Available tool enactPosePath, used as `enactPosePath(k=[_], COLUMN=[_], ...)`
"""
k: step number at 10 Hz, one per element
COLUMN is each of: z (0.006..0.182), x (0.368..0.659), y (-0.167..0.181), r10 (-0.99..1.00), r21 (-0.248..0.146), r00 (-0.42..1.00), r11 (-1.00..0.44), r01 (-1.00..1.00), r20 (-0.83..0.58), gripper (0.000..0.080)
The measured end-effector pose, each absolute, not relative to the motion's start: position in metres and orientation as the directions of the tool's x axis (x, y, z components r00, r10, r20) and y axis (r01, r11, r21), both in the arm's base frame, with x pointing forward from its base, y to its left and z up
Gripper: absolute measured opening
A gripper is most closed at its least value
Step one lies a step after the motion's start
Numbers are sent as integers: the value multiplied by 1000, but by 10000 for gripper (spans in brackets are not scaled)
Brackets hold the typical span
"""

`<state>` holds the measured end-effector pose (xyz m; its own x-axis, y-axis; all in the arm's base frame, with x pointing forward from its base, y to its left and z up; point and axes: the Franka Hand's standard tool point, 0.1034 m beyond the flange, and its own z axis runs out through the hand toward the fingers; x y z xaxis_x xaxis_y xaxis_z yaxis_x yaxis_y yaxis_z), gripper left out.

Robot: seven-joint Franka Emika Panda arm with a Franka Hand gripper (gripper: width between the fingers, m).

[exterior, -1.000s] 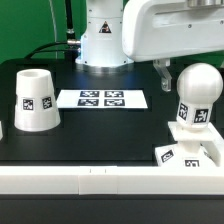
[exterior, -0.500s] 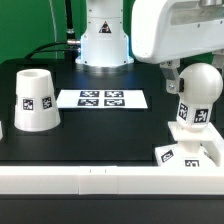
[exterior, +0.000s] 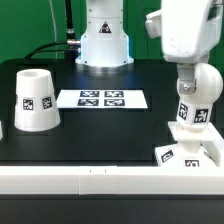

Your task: Assemble lamp

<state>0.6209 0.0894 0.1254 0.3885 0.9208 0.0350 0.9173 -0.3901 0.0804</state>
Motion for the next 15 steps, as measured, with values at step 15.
enactPosePath(k=[15], z=[118], x=[630], y=[99], r10=[988], r21=[96], r00=[-131], r11=[138], r01=[986], r20=[-77], gripper=[575])
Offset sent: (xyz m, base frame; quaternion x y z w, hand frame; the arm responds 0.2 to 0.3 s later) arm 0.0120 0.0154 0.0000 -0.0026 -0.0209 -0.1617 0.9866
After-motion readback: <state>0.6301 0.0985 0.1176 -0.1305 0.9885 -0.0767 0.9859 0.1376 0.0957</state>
